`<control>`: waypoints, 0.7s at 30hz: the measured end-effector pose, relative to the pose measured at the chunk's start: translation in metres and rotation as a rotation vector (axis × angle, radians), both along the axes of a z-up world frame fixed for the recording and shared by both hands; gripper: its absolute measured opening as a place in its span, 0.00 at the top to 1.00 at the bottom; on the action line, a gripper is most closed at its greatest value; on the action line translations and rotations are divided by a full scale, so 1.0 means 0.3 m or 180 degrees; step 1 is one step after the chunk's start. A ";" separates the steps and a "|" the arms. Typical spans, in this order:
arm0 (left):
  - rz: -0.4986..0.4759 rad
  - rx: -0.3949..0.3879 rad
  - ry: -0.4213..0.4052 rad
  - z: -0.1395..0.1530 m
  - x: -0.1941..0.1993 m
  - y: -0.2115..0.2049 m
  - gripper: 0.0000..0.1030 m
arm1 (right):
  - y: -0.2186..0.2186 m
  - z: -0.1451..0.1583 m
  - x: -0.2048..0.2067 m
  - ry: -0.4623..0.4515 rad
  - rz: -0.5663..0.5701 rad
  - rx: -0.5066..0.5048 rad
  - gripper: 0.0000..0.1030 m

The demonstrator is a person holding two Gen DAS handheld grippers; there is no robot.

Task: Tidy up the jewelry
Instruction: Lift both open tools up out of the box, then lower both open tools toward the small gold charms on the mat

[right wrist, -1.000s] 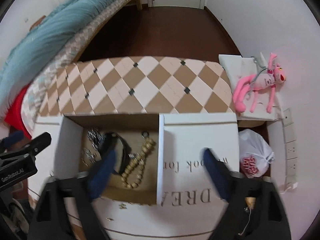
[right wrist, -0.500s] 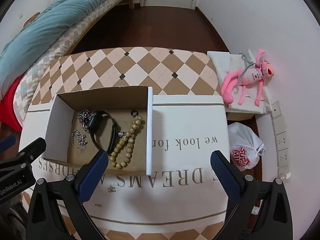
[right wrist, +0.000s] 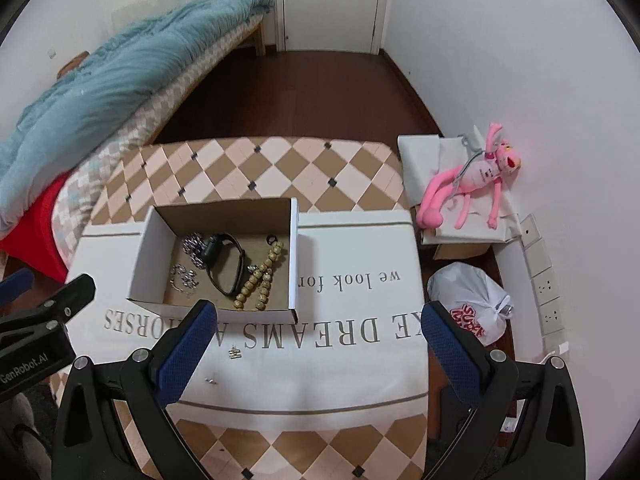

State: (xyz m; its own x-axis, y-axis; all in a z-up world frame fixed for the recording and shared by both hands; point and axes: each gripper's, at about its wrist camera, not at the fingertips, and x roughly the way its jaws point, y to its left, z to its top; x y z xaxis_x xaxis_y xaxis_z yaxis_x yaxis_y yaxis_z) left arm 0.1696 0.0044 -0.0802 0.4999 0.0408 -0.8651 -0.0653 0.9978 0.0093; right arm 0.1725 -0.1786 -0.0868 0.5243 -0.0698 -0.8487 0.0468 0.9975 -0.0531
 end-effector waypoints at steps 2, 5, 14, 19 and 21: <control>0.0000 -0.0019 -0.0044 0.028 -0.020 -0.002 0.00 | -0.004 0.040 -0.027 -0.0082 -0.0023 0.0004 0.00; -0.0015 -0.0049 -0.0113 0.070 -0.051 -0.004 0.00 | -0.002 0.088 -0.056 -0.0171 -0.0030 0.0035 0.00; 0.0024 -0.0029 -0.0207 0.143 -0.129 -0.012 0.01 | -0.015 0.198 -0.142 -0.0370 -0.0019 0.0195 0.00; 0.0028 -0.0010 -0.0012 0.042 -0.143 -0.023 0.01 | -0.031 0.128 -0.152 -0.0228 -0.0057 0.0231 0.00; -0.0007 0.0005 0.0133 -0.038 -0.149 -0.037 0.01 | -0.040 0.063 -0.152 -0.0108 -0.0075 0.0246 0.01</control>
